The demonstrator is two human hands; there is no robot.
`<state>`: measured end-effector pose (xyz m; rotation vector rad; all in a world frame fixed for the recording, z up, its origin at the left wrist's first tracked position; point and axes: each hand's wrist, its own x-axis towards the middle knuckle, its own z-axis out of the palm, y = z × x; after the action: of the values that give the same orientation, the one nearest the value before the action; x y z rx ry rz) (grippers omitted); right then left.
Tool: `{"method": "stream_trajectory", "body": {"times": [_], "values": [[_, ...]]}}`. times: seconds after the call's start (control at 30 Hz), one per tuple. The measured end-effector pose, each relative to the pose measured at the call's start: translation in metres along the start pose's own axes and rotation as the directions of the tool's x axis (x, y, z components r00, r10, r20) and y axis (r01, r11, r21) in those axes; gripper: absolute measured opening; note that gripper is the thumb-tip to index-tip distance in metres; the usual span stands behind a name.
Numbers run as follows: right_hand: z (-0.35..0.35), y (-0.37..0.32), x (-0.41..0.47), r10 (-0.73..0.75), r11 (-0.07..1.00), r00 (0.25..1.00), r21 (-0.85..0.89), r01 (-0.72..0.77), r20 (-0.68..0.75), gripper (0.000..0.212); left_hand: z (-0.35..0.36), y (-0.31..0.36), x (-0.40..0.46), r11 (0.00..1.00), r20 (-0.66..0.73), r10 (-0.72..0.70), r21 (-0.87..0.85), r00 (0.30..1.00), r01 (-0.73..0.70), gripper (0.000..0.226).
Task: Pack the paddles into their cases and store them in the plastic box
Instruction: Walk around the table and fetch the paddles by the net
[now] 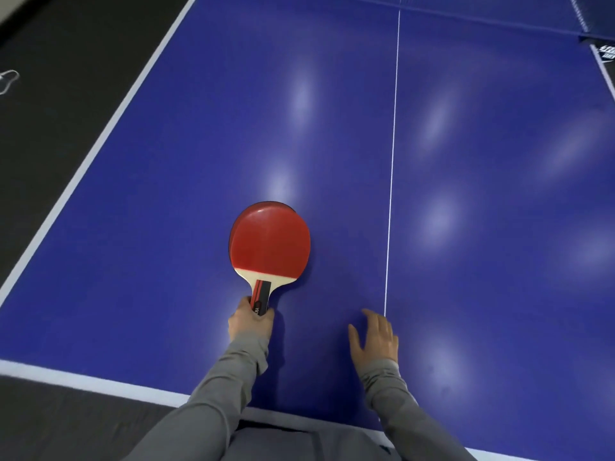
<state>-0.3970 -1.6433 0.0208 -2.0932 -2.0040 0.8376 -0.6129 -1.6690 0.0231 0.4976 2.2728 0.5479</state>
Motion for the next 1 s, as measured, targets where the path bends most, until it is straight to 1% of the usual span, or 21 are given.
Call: {"method": "stream_trajectory", "body": {"times": [0.17,0.37,0.5,0.57,0.7,0.87,0.93,1.0], "values": [[-0.001,0.017,-0.014,-0.053,0.986,0.996,-0.152,0.064,0.077,0.054,0.001,-0.01,-0.026,0.999,0.036,0.049,-0.022,0.998,-0.049,0.016],[0.005,0.027,-0.055,-0.007,0.987,0.999,-0.162,0.014,0.044,0.056,-0.005,-0.028,-0.046,0.99,0.144,0.13,0.038,0.981,-0.137,0.017],[0.016,0.027,-0.094,0.055,0.981,0.998,-0.186,-0.051,0.018,0.057,-0.014,-0.044,-0.055,0.967,0.232,0.194,0.117,0.953,-0.225,0.018],[0.022,0.027,-0.116,0.071,0.982,0.998,-0.177,-0.07,-0.001,0.057,-0.018,-0.053,-0.061,0.957,0.282,0.218,0.127,0.934,-0.262,0.021],[0.035,0.026,-0.155,0.122,0.98,0.992,-0.153,-0.124,-0.021,0.056,-0.021,-0.073,-0.075,0.91,0.354,0.289,0.187,0.89,-0.37,0.016],[0.047,0.038,-0.201,0.197,0.974,0.977,-0.093,-0.205,-0.081,0.054,-0.016,-0.095,-0.1,0.857,0.433,0.33,0.235,0.839,-0.459,0.027],[0.05,0.051,-0.218,0.255,0.961,0.966,-0.095,-0.258,-0.045,0.054,-0.011,-0.1,-0.111,0.833,0.46,0.349,0.248,0.817,-0.495,0.027],[0.055,0.067,-0.233,0.345,0.934,0.937,-0.113,-0.338,0.047,0.054,-0.005,-0.105,-0.122,0.8,0.494,0.364,0.268,0.79,-0.536,0.027]]}}
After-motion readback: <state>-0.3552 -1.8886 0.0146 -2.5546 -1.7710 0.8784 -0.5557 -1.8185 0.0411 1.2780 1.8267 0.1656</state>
